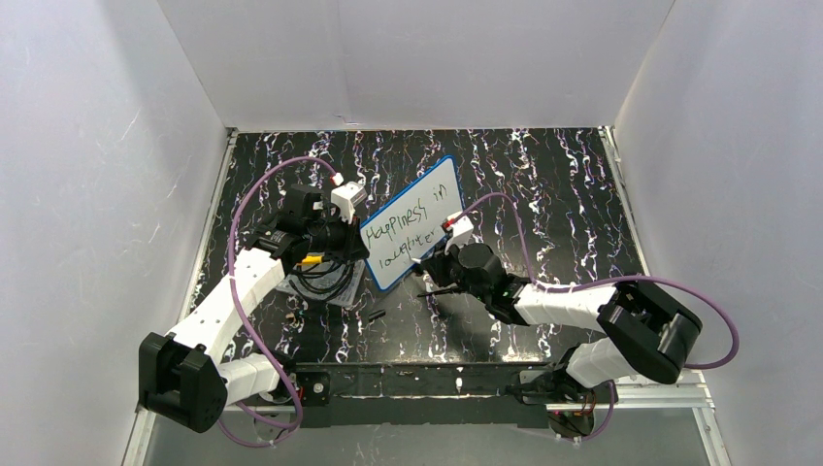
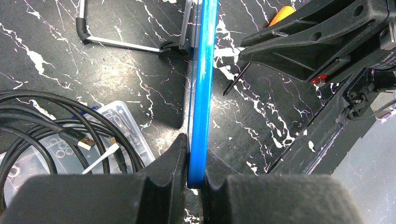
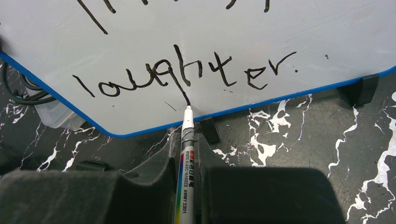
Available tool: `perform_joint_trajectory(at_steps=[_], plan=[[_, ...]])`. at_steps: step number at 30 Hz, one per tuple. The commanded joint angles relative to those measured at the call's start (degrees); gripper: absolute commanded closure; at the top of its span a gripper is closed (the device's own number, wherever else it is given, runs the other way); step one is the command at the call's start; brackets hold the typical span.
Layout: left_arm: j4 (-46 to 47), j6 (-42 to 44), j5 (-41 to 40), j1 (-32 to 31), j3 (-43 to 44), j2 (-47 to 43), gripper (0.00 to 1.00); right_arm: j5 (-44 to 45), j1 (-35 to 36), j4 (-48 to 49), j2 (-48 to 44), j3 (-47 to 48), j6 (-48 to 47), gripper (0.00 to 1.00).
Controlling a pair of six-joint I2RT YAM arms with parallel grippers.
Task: Write a sentence on the whiteboard
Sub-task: Write a sentence on the whiteboard, then move the whiteboard to the center of the board.
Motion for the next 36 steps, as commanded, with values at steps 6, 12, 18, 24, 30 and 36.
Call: perform_joint_trajectory(at_steps=[6,12,18,24,30,36], plan=[[-0.7,-1.3,2.9,-0.1,0.9,-1.8,1.0,-1.4,0.5,3.4,-1.3,2.6,0.2,0.99],[-0.7,-1.3,3.0,-0.1,0.9,-1.9,1.0,-2.0,0.5,3.3,-2.7,2.4,0.3,0.99],[-0.8,-1.4,2.8,-0.1,0.9,-2.2,1.0,-2.4,0.5,1.9,-5.2,2.1,0.6,0.99],[-0.9,-1.8,2.6,-0.2,0.8,-2.2,1.0,2.0,0.5,-2.2,-11.9,0.5,-0.3,0.99],[1.3,-3.7,3.1,-0.2,-0.3,-3.0,1.0,9.7,0.5,-7.2,-20.0,-0.7,-3.1,0.99],[4.1,-6.6,3.1,-0.3,-1.8,-2.4,1.0,14.0,0.5,-10.6,-25.4,-1.7,-4.6,0.99]])
